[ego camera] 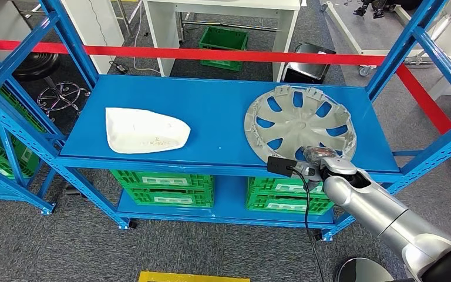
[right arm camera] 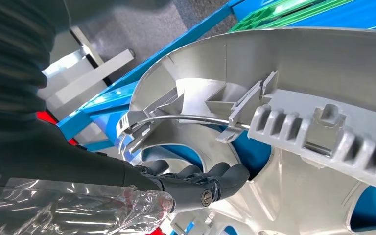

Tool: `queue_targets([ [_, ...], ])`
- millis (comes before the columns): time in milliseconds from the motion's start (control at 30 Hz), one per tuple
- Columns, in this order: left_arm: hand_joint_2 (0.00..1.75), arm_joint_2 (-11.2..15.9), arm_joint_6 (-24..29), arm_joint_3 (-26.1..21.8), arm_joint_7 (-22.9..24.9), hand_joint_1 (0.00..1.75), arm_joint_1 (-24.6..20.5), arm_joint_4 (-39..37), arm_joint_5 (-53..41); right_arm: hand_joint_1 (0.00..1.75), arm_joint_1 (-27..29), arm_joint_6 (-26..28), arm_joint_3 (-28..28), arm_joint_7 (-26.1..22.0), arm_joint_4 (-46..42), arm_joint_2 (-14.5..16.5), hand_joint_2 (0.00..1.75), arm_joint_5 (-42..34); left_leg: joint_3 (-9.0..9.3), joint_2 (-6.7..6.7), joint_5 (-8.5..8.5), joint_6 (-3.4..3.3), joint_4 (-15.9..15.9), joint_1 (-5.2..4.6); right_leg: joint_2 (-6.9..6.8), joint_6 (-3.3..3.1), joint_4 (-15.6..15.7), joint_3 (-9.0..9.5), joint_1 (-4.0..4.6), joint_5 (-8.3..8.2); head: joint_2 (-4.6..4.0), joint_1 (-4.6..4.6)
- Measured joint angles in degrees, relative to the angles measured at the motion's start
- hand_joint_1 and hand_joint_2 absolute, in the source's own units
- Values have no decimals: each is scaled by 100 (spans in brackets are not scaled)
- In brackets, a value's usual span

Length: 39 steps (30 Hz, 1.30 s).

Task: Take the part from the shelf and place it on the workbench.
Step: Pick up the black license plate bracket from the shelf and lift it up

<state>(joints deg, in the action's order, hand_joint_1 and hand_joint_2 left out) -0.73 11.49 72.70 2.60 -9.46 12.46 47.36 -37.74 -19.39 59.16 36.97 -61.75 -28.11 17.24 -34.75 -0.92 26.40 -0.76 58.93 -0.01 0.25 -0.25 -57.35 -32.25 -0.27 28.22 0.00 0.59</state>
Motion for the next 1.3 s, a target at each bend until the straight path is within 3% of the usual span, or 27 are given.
queue_targets([
  [200, 0, -3, -5, 1, -10, 0, -1, 0, 11, 175, -31, -2, 13, 4, 0, -1, 175, 22, 0, 0, 0, 0, 0, 0, 0, 0, 0, 0, 0, 0, 0, 0],
  [367, 0, -5, -5, 0, -16, 0, -1, 0, 12, 139, -55, -5, 21, 12, 0, -9, 175, 32, 0, 0, 0, 0, 0, 0, 1, 0, 0, 0, 0, 0, 0, 0],
  [700, 0, -28, -4, -7, -22, 0, -3, 0, 14, 147, -63, -16, 106, 15, 0, -10, 175, 44, 0, -1, 0, 0, -1, 0, -2, 0, 0, 0, 0, 0, 0, 0],
  [833, 0, -33, -4, -9, -18, 0, -4, 0, 13, 174, -63, -15, 132, 15, 1, -10, 175, 65, 0, -1, 0, 0, -1, 0, -2, 0, 0, 0, 0, 0, 0, -1],
  [1300, 0, -37, 0, -15, -24, 0, -2, 0, 13, 175, -62, 19, 215, 14, 2, -11, 175, 231, 1, 1, 0, 0, -1, 0, 2, 0, 0, 1, 0, 0, 0, 0],
])
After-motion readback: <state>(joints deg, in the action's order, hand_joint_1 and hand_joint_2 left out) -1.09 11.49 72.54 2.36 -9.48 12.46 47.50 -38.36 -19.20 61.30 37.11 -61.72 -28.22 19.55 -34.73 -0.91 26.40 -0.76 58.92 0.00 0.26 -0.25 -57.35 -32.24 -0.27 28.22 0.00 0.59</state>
